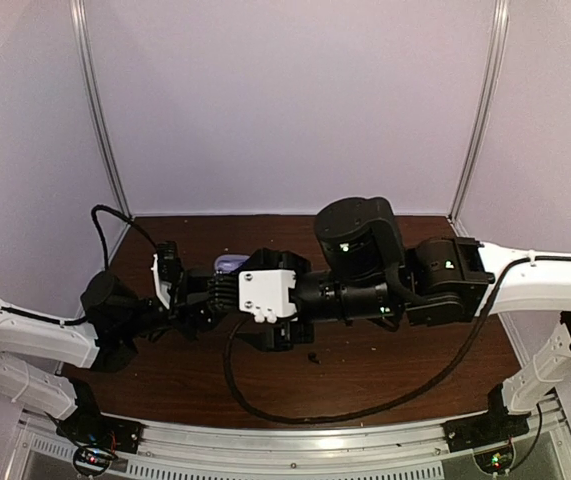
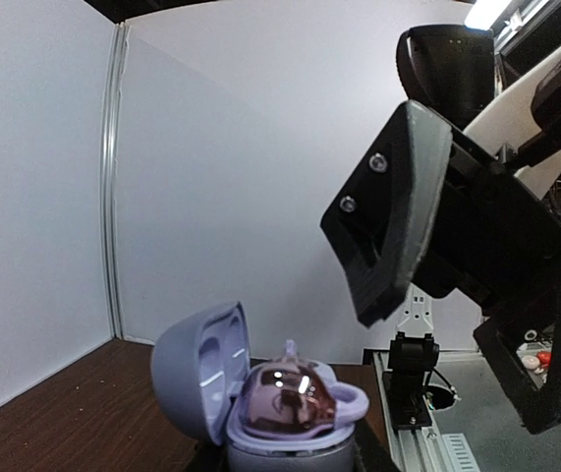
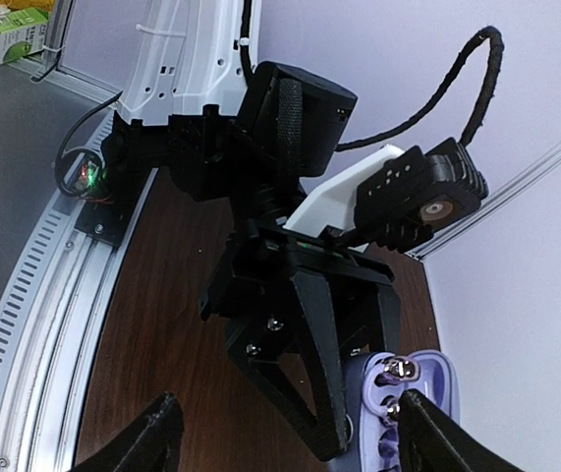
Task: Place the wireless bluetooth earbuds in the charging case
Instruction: Adjust the left earbud in the left side groove of the charging case.
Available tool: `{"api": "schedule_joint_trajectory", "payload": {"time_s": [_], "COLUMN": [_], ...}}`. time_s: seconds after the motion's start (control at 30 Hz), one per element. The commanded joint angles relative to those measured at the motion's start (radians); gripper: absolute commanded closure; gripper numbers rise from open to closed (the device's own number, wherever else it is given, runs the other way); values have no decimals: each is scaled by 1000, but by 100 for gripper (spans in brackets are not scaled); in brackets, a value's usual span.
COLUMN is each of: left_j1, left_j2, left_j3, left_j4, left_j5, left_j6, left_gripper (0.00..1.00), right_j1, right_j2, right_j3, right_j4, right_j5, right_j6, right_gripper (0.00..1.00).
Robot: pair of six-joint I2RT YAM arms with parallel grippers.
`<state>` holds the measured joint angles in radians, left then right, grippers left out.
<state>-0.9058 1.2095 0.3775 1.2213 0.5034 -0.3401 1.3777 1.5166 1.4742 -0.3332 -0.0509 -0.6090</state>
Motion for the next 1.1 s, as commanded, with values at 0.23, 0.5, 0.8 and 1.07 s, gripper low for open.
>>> {"api": "schedule_joint_trajectory", "payload": {"time_s": [0.23,0.5,0.8,1.07], "left_j1": [-20,-28,-35,-36], "left_j2": [19,21,19,24], "left_j3": [31,33,34,38], "left_j4": [20,24,22,25], "left_j5": [15,12,13,14], "left_j6": [1,3,9,12], "left_gripper": [100,100,100,100], "right_j1": [2,-2,-15,-31], "right_j2": [20,39,49,58], "right_j3": [51,59,55,51], "right_j4": [7,5,8,8], "right_j5": [23,27,28,25], "right_j6": [-26,-26,-19,-4], "right_gripper": [24,24,24,24]}}
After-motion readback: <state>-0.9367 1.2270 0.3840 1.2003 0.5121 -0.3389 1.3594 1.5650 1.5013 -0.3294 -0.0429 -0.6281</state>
